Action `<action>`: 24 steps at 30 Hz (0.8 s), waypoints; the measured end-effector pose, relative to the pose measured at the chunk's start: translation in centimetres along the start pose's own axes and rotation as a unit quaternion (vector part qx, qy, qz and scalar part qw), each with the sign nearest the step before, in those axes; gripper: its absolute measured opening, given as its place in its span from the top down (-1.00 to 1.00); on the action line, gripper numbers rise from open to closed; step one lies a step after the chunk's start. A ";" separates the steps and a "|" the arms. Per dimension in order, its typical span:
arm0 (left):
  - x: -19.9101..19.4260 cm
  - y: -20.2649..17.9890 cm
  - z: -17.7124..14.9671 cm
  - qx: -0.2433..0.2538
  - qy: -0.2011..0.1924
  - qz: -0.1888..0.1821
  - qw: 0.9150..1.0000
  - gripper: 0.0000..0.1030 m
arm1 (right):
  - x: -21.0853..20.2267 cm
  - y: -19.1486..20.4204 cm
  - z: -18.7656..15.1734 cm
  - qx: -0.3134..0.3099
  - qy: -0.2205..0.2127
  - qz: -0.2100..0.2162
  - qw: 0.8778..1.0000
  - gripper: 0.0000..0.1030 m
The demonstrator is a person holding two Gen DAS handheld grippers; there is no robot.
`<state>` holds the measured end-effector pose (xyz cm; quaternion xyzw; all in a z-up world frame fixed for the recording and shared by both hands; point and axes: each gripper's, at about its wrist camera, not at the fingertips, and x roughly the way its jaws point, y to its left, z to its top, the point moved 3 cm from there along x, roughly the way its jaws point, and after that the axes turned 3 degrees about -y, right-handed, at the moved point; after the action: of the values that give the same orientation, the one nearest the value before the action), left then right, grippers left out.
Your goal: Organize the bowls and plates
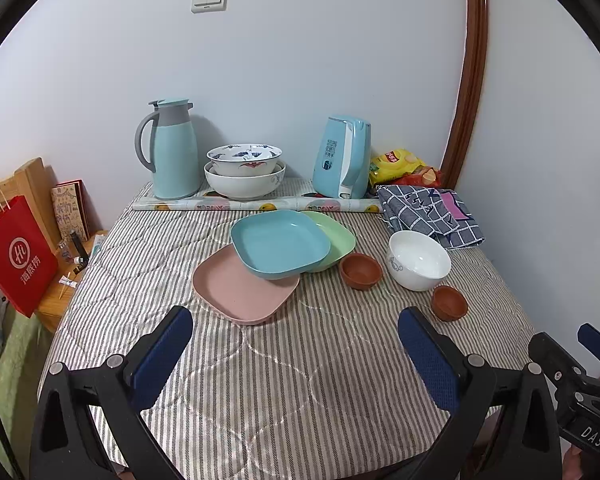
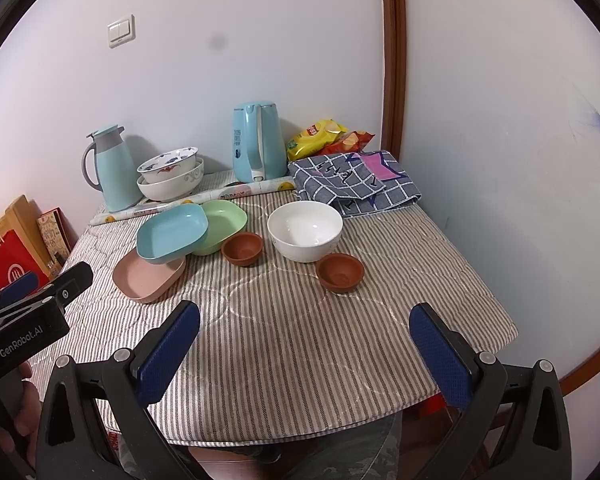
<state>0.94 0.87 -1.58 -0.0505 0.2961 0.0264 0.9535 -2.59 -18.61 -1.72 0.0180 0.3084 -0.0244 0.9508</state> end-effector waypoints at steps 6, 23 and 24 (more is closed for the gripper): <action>0.4 -0.3 0.4 0.002 0.002 -0.002 1.000 -1.00 | 0.1 -0.3 0.3 0.003 -0.001 0.002 1.000 -1.00; 3.5 0.2 2.2 -0.004 0.019 -0.004 1.000 -1.00 | 2.8 0.7 2.1 -0.013 0.010 0.005 1.000 -1.00; 3.7 0.3 2.3 -0.005 0.020 -0.003 1.000 -1.00 | 3.0 0.8 2.2 -0.015 0.011 0.006 1.000 -1.00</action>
<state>5.27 1.51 -1.77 -0.0567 0.3149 0.0239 0.9471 1.17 -17.98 -1.72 0.0058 0.3188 -0.0137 0.9477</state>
